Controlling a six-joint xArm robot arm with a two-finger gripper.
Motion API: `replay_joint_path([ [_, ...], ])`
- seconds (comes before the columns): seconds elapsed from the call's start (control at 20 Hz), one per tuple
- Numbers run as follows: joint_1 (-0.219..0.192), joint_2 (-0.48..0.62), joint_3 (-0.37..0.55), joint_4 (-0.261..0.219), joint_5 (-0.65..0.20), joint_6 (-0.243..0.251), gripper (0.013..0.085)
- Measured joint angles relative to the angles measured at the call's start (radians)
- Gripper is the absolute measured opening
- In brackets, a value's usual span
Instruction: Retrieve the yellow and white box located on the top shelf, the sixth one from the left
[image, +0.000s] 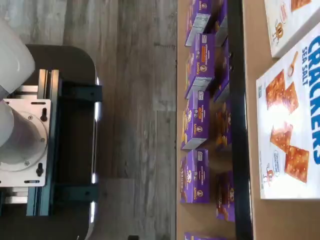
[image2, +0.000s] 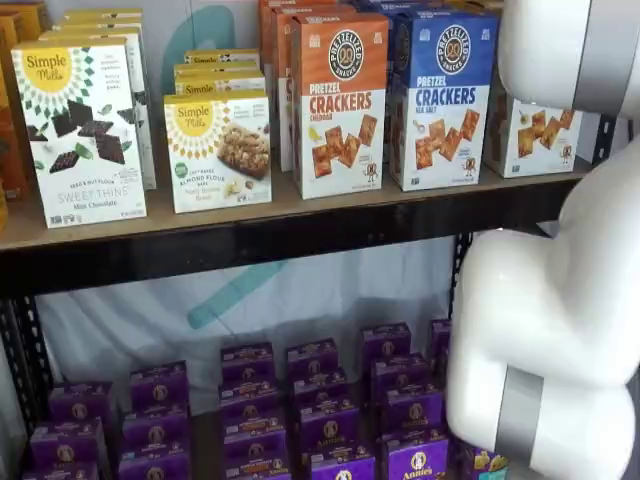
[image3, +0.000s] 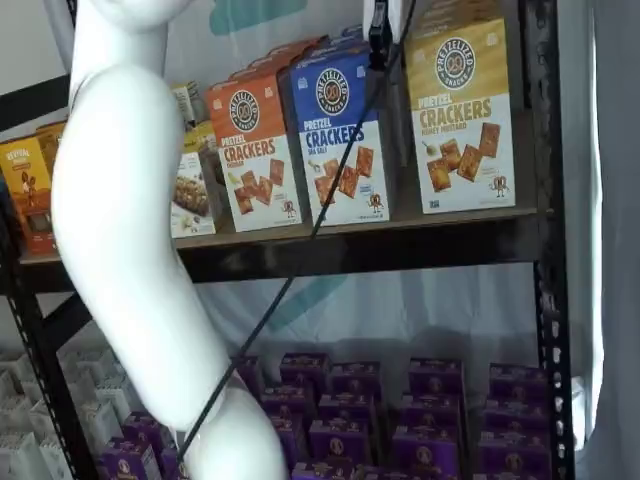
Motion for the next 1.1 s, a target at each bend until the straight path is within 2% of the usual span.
replay_joint_path([
  [0.1,0.017,-0.012,0.013,-0.045,-0.014,-0.007,0.085],
  [0.2,0.019,-0.027,0.034,-0.067,-0.025,-0.017,0.085],
  [0.4,0.0,-0.051,0.07,-0.052,-0.045,-0.03,0.085],
  [0.45,-0.01,-0.053,0.072,-0.035,-0.045,-0.031,0.085],
  [0.6,-0.065,-0.048,0.064,0.071,-0.041,-0.03,0.085],
  [0.8,-0.115,-0.033,0.039,0.174,-0.033,-0.018,0.085],
  [1.1,-0.166,-0.078,0.11,0.328,-0.162,-0.007,0.085],
])
